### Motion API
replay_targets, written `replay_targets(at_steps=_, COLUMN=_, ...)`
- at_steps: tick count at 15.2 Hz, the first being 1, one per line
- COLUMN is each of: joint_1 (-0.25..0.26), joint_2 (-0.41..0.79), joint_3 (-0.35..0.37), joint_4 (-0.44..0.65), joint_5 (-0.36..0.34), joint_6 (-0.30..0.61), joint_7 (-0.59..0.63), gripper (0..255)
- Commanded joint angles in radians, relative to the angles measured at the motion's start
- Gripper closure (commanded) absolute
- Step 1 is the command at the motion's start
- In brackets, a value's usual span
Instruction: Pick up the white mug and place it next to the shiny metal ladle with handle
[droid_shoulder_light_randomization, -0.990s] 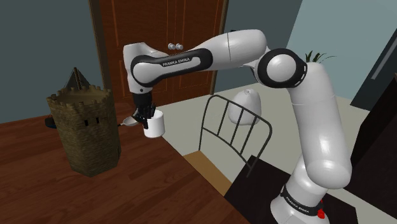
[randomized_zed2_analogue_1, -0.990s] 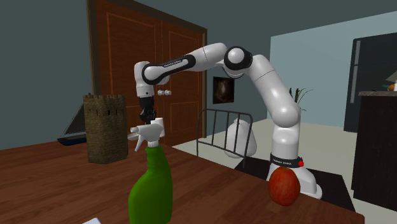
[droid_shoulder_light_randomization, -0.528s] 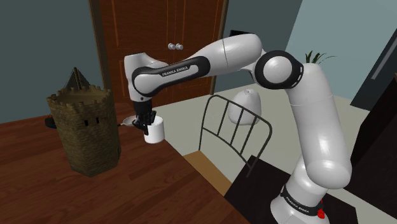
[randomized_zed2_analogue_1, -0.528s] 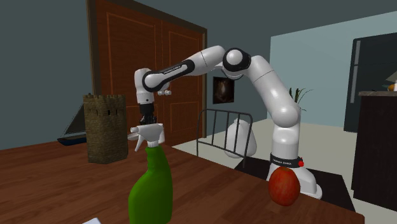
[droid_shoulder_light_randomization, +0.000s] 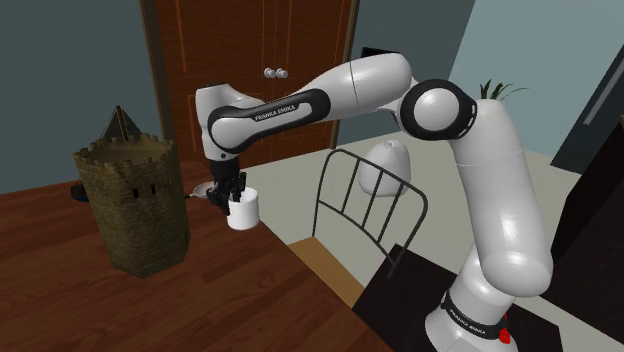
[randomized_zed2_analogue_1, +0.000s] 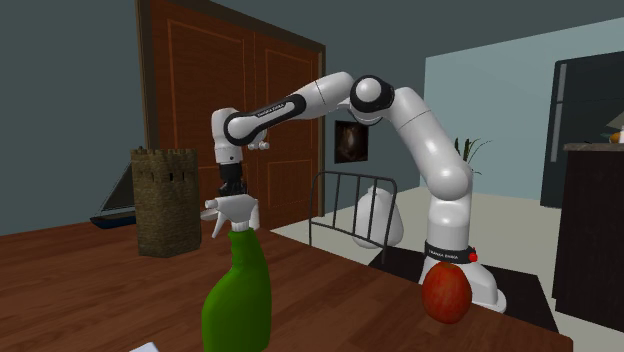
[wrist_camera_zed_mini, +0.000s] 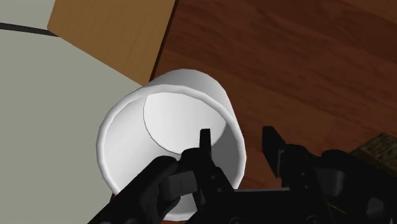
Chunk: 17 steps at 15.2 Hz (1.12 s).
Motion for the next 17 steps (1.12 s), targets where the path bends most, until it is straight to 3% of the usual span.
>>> replay_targets(at_steps=1, joint_1=0.000, joint_2=0.000, joint_3=0.000, joint_4=0.000, joint_5=0.000, joint_6=0.000, joint_7=0.000, gripper=0)
replay_targets(at_steps=5, joint_1=0.000, joint_2=0.000, joint_3=0.000, joint_4=0.000, joint_5=0.000, joint_6=0.000, joint_7=0.000, gripper=0)
replay_targets(at_steps=9, joint_1=0.011, joint_2=-0.013, joint_3=0.006, joint_4=0.110, joint_5=0.010, joint_6=-0.120, joint_7=-0.011, gripper=0)
replay_targets(at_steps=17, joint_1=0.011, joint_2=-0.013, joint_3=0.006, joint_4=0.110, joint_5=0.010, joint_6=-0.119, joint_7=-0.011, gripper=0)
